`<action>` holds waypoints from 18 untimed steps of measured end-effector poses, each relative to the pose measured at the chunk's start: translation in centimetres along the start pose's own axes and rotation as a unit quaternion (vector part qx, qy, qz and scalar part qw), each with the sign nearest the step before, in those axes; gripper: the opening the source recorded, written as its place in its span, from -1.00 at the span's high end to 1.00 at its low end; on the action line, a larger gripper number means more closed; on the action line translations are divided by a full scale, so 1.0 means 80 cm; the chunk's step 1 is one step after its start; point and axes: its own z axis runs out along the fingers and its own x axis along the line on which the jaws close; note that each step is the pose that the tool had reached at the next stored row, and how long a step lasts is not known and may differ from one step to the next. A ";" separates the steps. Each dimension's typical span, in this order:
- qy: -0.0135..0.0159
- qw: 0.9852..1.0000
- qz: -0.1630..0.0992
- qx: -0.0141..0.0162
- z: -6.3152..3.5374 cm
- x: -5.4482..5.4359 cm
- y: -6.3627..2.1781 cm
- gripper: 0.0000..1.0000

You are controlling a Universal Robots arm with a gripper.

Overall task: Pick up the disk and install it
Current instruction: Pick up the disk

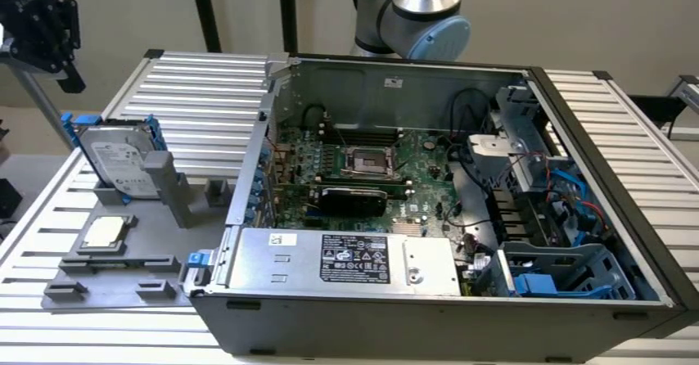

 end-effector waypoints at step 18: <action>0.000 0.999 -0.034 -0.007 0.002 0.020 -0.006 0.65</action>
